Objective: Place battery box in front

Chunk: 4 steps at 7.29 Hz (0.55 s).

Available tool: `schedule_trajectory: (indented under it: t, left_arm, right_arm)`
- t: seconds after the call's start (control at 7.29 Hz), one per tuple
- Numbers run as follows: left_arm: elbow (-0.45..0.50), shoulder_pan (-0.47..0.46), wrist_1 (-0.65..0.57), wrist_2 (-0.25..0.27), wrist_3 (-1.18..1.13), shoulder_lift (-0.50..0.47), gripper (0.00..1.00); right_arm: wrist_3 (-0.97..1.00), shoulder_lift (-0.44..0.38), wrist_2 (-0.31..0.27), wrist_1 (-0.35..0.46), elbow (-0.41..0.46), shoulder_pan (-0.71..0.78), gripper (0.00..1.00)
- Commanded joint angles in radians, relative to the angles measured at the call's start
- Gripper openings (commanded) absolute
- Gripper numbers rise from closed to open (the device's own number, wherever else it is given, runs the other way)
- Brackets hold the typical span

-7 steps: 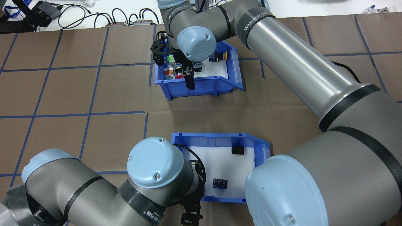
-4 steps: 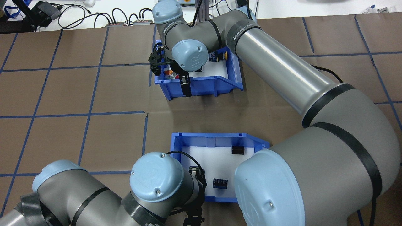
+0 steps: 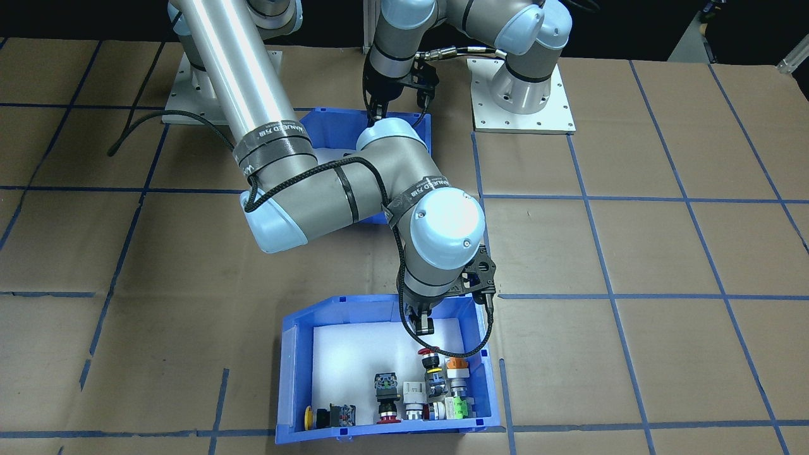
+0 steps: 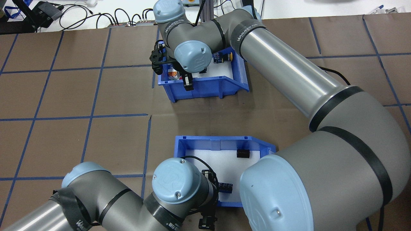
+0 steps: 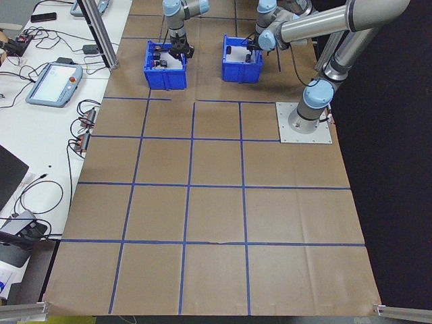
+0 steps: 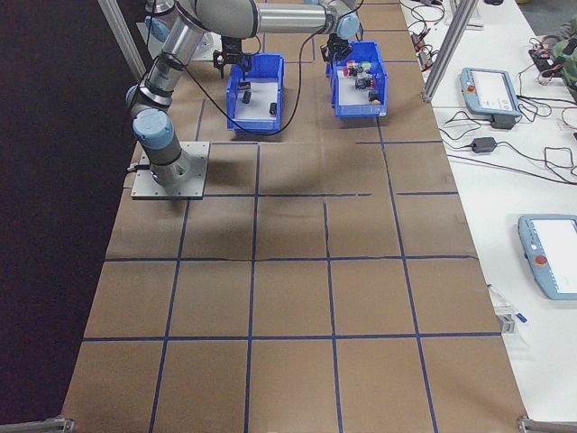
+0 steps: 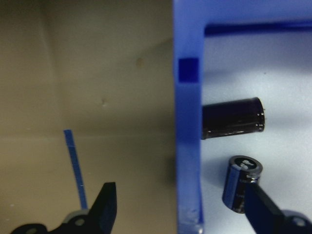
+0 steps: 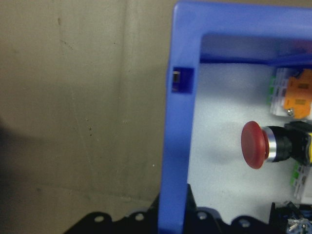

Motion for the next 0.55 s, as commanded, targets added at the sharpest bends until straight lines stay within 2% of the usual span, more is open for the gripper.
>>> schedule_trajectory:
  t: [0.0,0.14,0.27,0.41]
  left_arm:
    - [-0.001,-0.025,0.048,0.082,0.003,-0.030,0.58]
    - [-0.004,-0.033,0.052,0.079,-0.015,-0.022,0.25]
    - [-0.007,-0.034,0.054,0.076,-0.050,-0.028,0.06]
    - [-0.004,-0.034,0.055,0.078,-0.088,-0.019,0.00]
  right_arm:
    - [-0.008,-0.045,-0.057,0.023,0.014,-0.029,0.09]
    - [-0.008,-0.054,-0.081,0.044,0.014,-0.063,0.09]
    - [-0.005,-0.067,-0.086,0.061,0.016,-0.106,0.08]
    - [-0.009,-0.077,-0.100,0.072,0.019,-0.156,0.07]
